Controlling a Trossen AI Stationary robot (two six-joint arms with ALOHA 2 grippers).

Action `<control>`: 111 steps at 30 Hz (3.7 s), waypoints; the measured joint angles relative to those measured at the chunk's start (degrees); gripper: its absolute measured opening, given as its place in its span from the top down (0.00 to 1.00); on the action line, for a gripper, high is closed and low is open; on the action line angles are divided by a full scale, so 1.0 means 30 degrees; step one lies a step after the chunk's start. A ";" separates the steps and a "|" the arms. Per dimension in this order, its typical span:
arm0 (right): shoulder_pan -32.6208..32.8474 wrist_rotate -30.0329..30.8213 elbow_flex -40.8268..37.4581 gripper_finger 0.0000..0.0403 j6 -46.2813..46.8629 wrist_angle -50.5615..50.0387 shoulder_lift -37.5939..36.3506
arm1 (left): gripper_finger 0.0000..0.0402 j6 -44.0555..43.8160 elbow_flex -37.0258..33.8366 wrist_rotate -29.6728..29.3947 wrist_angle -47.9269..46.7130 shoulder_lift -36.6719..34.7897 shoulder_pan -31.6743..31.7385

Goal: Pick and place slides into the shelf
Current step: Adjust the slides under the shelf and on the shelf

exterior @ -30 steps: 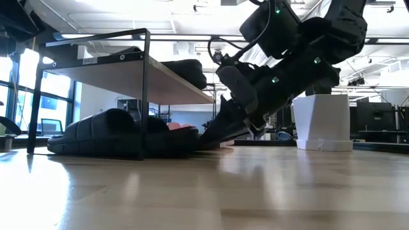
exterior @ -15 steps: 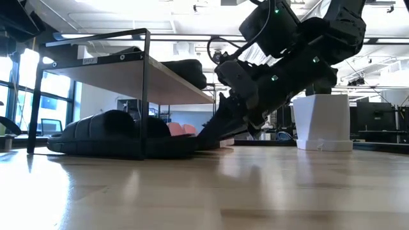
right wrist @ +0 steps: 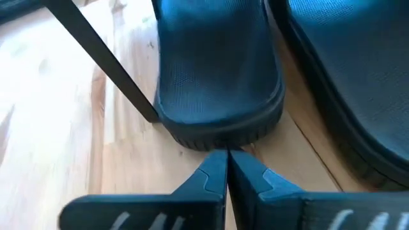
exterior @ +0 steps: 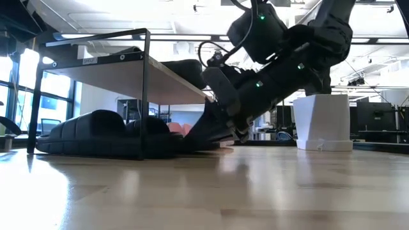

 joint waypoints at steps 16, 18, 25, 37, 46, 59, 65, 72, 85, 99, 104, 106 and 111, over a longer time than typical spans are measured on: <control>0.0592 0.2938 -0.0771 1.00 -0.0007 -0.4741 -0.2179 | 0.98 -0.0007 0.0000 0.0000 0.0021 0.0000 -0.0001; 0.0612 0.3570 -0.0788 1.00 -0.0012 -0.5254 -0.2383 | 0.98 -0.0007 0.0000 0.0000 0.0022 0.0000 -0.0001; 0.0432 0.5777 -0.0813 1.00 0.0004 -0.5700 -0.2412 | 0.98 -0.0080 0.0000 0.0000 0.0036 0.0000 0.0006; -0.0385 0.7096 -0.0813 1.00 0.0483 -0.6630 -0.2412 | 0.98 -0.0175 0.0000 0.0002 0.0064 0.0000 0.0002; -0.1484 0.5673 -0.0813 1.00 0.0330 -0.5059 -0.2164 | 0.98 -0.0168 0.0000 0.0004 0.0059 0.0000 0.0003; -0.1843 0.4554 -0.0806 1.00 0.0024 -0.3084 -0.0954 | 0.98 -0.0153 0.0007 0.0007 0.0036 0.0027 -0.0001; -0.1957 0.4405 -0.0798 1.00 -0.0037 -0.2547 -0.0947 | 0.98 -0.0153 0.0007 0.0007 0.0036 0.0036 -0.0001; -0.2179 0.3703 -0.0791 1.00 -0.0362 -0.2082 -0.0947 | 0.98 -0.0146 0.0007 0.0007 0.0015 0.0036 -0.0001; -0.2725 0.2840 -0.0791 1.00 -0.0355 -0.1869 -0.0947 | 0.98 -0.0136 0.0007 0.0007 -0.0022 0.0036 -0.0001; -0.2809 0.3333 -0.0791 1.00 -0.0499 -0.2909 -0.1051 | 0.98 0.0014 0.0007 0.0007 -0.0029 0.0036 0.0005; -0.2344 0.4868 -0.0791 1.00 -0.0877 -0.4991 -0.1699 | 0.98 0.0036 0.0007 0.0010 -0.0029 0.0044 0.0002; -0.2161 0.5868 -0.0787 1.00 -0.0982 -0.5824 -0.2223 | 0.98 0.0036 0.0007 0.0014 -0.0029 0.0044 -0.0001; -0.1533 0.9254 -0.0777 1.00 -0.1989 -0.7338 -0.3649 | 0.98 0.0066 0.0007 0.0011 -0.0029 0.0044 -0.0001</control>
